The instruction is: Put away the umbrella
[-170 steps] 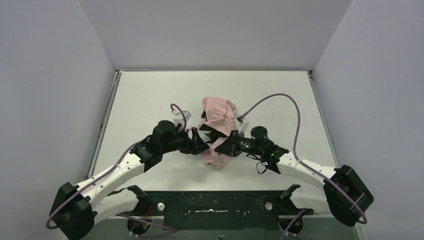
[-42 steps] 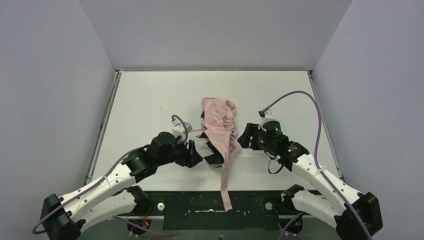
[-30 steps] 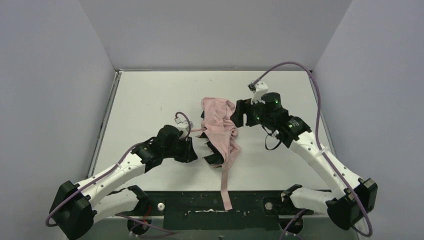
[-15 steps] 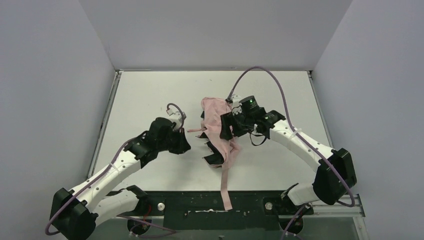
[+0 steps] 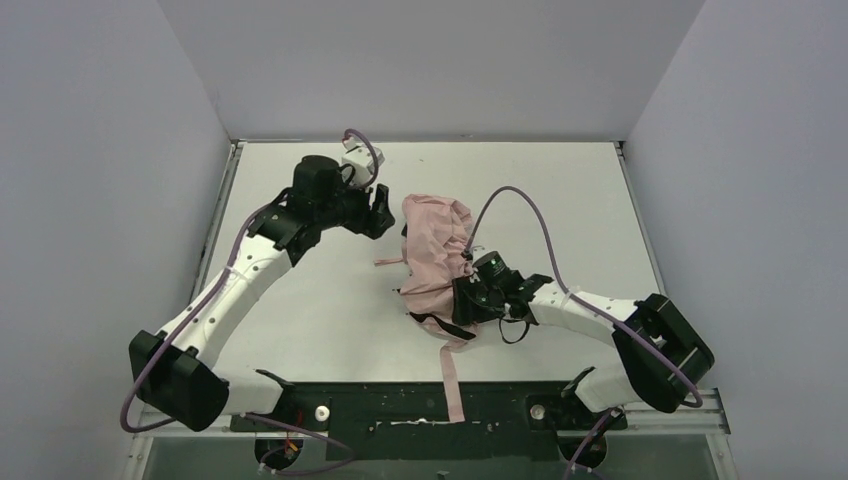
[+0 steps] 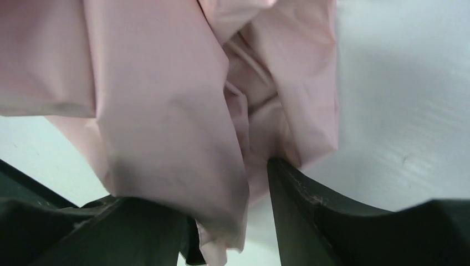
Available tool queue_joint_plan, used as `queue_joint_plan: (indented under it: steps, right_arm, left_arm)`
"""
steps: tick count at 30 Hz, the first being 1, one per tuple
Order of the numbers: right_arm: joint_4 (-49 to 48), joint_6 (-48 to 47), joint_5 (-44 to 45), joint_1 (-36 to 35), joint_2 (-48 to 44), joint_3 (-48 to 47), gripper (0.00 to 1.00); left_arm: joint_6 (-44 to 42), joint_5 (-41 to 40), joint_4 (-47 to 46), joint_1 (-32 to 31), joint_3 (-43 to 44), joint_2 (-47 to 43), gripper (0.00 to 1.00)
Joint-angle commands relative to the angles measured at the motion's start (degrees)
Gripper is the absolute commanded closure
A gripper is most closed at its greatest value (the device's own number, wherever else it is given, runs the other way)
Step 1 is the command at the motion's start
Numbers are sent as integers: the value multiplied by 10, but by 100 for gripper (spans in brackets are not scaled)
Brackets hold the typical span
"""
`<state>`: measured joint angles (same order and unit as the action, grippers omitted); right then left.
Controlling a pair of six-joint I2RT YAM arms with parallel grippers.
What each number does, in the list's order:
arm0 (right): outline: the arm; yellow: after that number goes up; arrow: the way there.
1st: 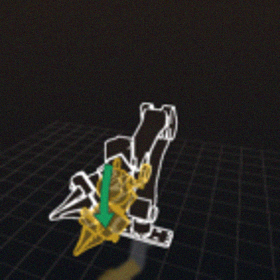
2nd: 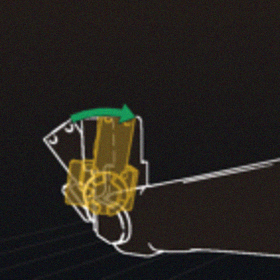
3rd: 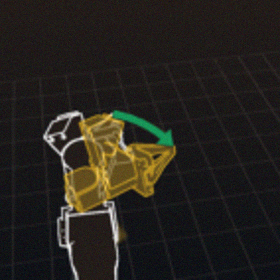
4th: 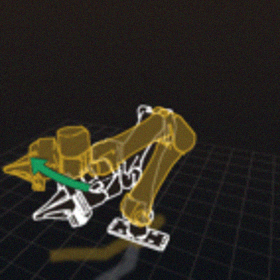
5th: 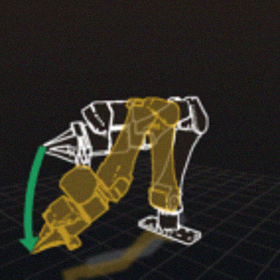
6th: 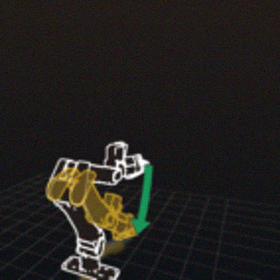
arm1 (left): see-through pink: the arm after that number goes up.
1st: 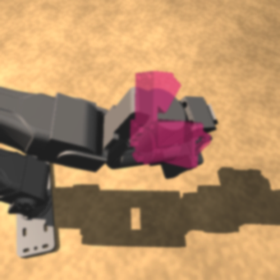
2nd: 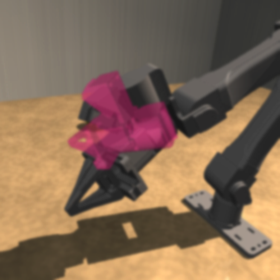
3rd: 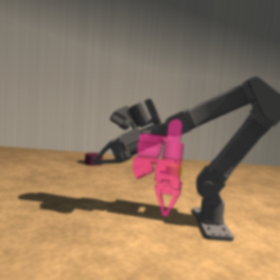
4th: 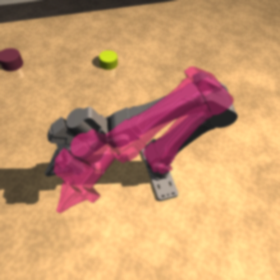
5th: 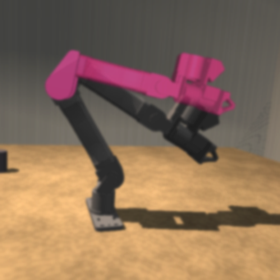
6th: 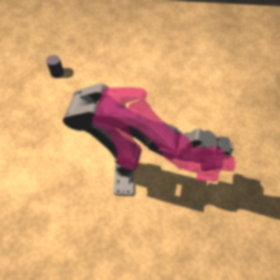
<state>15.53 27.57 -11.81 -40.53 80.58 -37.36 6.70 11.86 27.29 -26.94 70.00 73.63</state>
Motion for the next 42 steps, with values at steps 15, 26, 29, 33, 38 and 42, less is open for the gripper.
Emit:
queue_joint_plan:
  steps: [15,26,29,33,38,42]
  right_arm:
    - [71,-49,-52,21,-159,-82,21]
    - [123,-279,-101,111,-116,-242,15]
    - [47,-394,-136,112,-110,-234,13]
    - [96,-583,-190,130,-66,-279,11]
    - [367,-740,-248,149,105,-489,13]
    - [394,-785,-257,145,169,-566,13]
  left_arm:
    - [-311,226,-91,19,72,125,11]
    - [-298,287,-86,27,94,185,10]
    - [-127,180,-216,16,3,134,10]
    - [48,85,-307,-2,-127,41,14]
    - [43,49,-291,-86,-223,-82,15]
    - [57,45,-274,-141,-248,-109,31]
